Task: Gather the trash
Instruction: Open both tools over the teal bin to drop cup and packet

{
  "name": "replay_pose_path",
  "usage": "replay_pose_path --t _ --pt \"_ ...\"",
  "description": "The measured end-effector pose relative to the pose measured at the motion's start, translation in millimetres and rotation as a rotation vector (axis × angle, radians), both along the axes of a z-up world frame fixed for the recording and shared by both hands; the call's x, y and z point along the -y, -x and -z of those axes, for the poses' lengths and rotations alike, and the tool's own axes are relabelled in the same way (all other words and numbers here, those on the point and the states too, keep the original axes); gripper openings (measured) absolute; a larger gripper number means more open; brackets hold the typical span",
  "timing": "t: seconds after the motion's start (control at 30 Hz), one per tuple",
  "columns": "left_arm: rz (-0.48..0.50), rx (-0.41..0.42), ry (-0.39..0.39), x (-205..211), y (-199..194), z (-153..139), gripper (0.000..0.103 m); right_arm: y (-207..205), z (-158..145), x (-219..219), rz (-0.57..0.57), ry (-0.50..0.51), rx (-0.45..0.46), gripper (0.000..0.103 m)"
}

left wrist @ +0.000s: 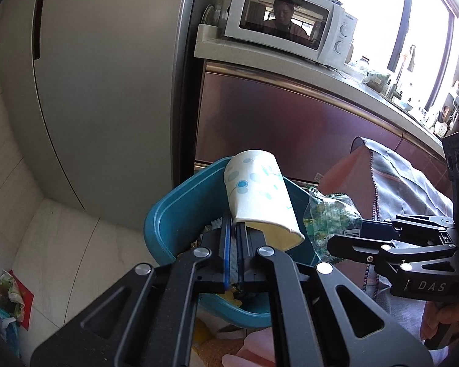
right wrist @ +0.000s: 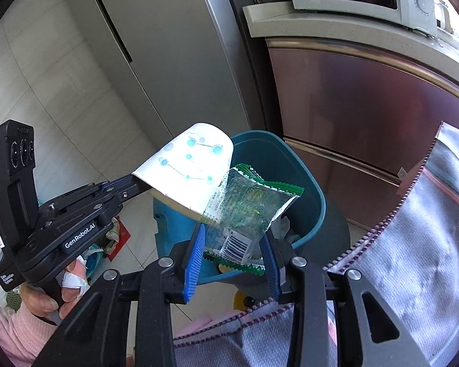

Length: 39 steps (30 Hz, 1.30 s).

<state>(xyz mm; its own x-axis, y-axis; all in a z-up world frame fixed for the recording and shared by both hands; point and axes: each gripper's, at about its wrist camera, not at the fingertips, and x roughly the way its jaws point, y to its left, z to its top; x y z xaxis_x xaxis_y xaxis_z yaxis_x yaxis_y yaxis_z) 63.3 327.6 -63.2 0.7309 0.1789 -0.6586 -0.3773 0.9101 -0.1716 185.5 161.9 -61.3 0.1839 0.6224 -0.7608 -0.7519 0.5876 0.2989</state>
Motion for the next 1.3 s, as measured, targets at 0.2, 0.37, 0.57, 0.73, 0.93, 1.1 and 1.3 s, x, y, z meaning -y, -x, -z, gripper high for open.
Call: replay_pose_path --t 0.2,0.37,0.57,0.73,0.93,1.1,1.3 --pt "-0.006 -0.02 0.003 -2 -5 11 0.004 -7 11 -12 -0.001 0.036 -0.02 0.034" --pt "-0.005 -0.032 0.006 -4 -9 19 0.004 -12 18 -20 -0.007 0.058 -0.041 0.034" --pt "-0.004 -0.05 0.011 -4 -15 27 0.004 -13 21 -26 -0.003 0.082 -0.041 0.034" --pt "-0.008 -0.072 0.013 -4 -21 36 0.005 -19 25 -32 -0.003 0.108 -0.054 0.036" --pt "-0.01 -0.092 0.021 -5 -25 45 0.01 -22 26 -30 0.007 0.101 -0.081 0.039" --pt "0.007 -0.099 0.018 -5 -25 47 0.02 -20 25 -22 0.02 0.071 -0.09 0.04" --pt "0.021 -0.066 0.027 -3 -16 40 0.03 -9 17 -6 0.028 0.02 -0.052 0.044"
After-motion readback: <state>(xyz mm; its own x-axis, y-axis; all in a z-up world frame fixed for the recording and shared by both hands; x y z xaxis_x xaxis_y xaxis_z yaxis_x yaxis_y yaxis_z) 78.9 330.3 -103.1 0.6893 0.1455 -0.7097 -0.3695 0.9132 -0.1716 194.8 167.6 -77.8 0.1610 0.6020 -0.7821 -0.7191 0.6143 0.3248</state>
